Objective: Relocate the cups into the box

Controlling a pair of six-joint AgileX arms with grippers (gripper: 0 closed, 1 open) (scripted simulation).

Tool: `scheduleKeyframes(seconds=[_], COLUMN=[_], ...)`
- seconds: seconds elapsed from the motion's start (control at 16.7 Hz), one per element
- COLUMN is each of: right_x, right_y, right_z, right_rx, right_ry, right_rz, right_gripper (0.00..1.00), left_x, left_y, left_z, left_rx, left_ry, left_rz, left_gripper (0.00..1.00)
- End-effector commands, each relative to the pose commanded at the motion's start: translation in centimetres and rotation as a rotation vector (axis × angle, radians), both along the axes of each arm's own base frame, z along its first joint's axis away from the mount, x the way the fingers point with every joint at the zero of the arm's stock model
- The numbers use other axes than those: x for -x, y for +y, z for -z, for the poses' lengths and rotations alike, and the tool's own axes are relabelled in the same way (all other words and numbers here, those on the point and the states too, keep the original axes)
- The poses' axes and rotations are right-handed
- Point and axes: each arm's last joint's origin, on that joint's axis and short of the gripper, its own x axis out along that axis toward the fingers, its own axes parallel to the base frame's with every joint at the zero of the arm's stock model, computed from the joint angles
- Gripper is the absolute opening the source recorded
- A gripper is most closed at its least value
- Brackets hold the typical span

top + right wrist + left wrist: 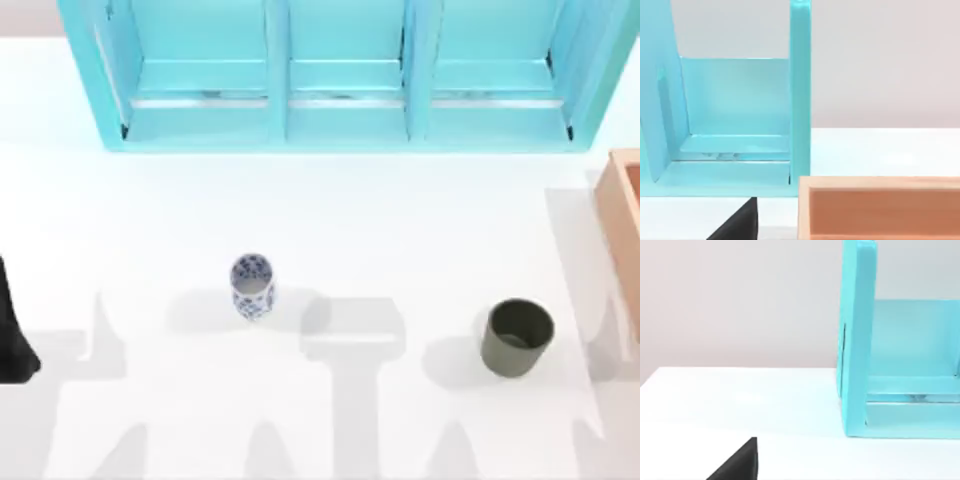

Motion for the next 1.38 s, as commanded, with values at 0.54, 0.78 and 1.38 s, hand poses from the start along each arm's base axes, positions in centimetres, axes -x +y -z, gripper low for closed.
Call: scheduleKeyframes(seconds=[0.54,0.78,1.38], right_x=[-0.9,-4.5,-16.3], right_y=[1.0,2.7,10.8], right_z=[-4.8,-8.5,-8.7], right_rx=[-0.074,-0.116,-0.045], right_ry=[0.270,0.632,1.451], right_rz=[-0.071,-0.107,-0.029], right_gripper=[1.00,1.00,1.00], left_x=[0.0,0.0,0.0], left_y=[0.0,0.0,0.0], left_z=[0.0,0.0,0.0], left_rx=[0.000,0.000,0.000], left_ry=[0.000,0.000,0.000], left_rz=[0.000,0.000,0.000], left_gripper=[1.00,1.00,1.00])
